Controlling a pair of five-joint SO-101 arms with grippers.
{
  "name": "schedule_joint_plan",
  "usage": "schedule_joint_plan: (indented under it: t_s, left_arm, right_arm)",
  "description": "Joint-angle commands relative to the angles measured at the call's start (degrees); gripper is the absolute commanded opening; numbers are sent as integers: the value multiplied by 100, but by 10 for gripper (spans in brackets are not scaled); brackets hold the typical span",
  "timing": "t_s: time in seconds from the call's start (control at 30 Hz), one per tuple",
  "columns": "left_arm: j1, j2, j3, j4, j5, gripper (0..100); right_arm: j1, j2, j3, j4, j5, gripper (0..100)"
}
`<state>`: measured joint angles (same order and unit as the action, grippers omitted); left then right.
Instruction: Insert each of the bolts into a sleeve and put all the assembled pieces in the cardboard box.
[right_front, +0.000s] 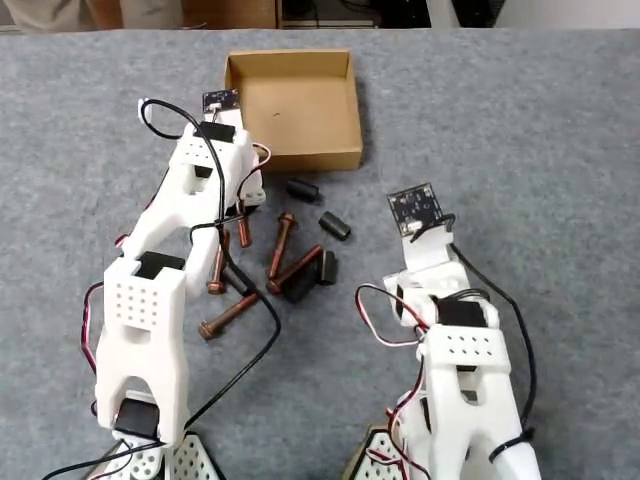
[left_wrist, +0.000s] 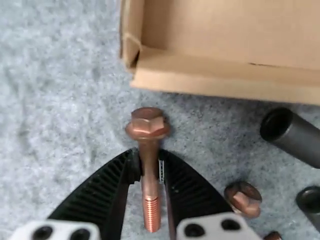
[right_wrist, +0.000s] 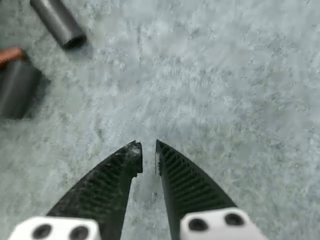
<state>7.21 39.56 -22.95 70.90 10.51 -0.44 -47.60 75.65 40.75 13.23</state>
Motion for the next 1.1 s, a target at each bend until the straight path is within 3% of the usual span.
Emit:
schedule_joint_plan:
  t_s: [0.0, 0.17, 0.4, 0.57, 0.77, 0.9, 1.07]
  left_arm:
    - [-70, -558, -457, 387, -44, 18]
    - [-35, -1560, -554, 985, -158, 18]
    - [-255, -3073, 70, 1503, -536, 18]
    - [-1160, -4629, 1222, 1530, -598, 18]
    - [-2268, -6888, 2945, 1477, -1301, 18]
    - [-2927, -8233, 3991, 1213, -1459, 19]
    - [-3613, -9191, 5090, 862, -1653, 19]
  right_arm:
    - [57, 22, -699, 835, 62, 69]
    - [-189, 31, -2062, 2145, -18, 70]
    - [-1376, 884, -3723, 3244, -35, 72]
    - [-2633, 2237, -4215, 3323, -334, 72]
    - [-4110, 3547, -4866, 3156, -360, 74]
    - [-4462, 4312, -5332, 2778, -369, 76]
    - [-4532, 5244, -6255, 2804, -519, 150]
